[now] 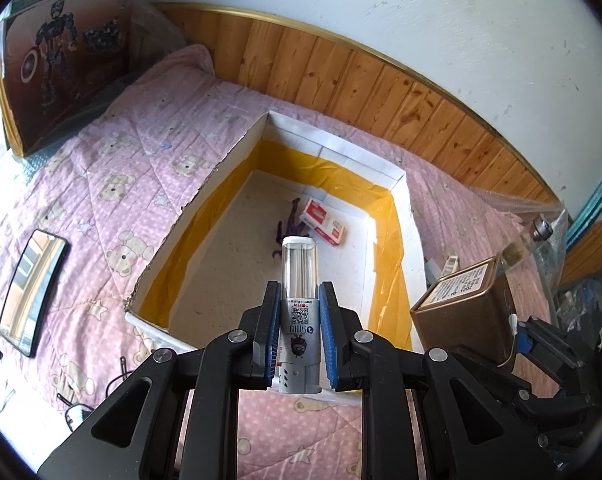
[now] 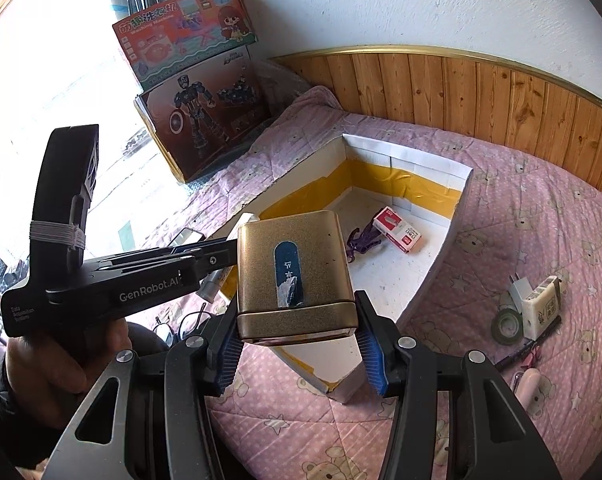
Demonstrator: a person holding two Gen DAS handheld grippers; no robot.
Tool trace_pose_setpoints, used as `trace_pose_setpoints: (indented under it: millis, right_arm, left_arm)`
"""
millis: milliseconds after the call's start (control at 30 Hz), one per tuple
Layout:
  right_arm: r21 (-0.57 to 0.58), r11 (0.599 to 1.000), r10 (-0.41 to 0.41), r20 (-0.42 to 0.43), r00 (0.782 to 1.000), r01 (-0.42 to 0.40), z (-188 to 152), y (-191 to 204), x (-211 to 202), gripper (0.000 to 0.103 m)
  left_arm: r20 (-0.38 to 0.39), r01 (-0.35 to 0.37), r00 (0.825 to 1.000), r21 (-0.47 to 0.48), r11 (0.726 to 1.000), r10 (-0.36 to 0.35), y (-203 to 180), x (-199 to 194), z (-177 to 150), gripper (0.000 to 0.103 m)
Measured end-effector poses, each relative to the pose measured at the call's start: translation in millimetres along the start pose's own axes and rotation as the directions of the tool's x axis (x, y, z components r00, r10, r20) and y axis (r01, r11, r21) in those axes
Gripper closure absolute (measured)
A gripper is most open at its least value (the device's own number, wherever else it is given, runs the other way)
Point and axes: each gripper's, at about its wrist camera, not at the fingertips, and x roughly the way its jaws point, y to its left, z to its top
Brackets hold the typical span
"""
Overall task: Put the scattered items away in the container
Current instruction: 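Carry clear tube in left tool while right tool carries gold tin to box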
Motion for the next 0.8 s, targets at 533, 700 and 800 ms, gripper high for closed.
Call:
trace_pose_setpoints:
  millis: [533,700,800]
  right_arm:
    - [-0.020,1.000,0.005,-0.067,0.998,-0.006,9.1,-5.5,45.0,0.051]
    - [-0.022,1.000,0.002,-0.092,0.996,-0.004,9.0,-7.9,58.5,0.051]
    - [-0.023,1.000,0.003,-0.108,0.994,-0.005,8.4,-9.4,65.4,0.051]
  left_arm:
    - [-0.054,0.006,0.999,-0.025,1.000,-0.008,11.1,34.9,16.5,0.084]
    - [-0.087,0.010,0.996,-0.043,0.999,-0.013,17.6,48.9,17.2,0.084]
    - [-0.105,0.007,0.994,-0.055,0.998,-0.013,22.8,56.7,16.8,0.084]
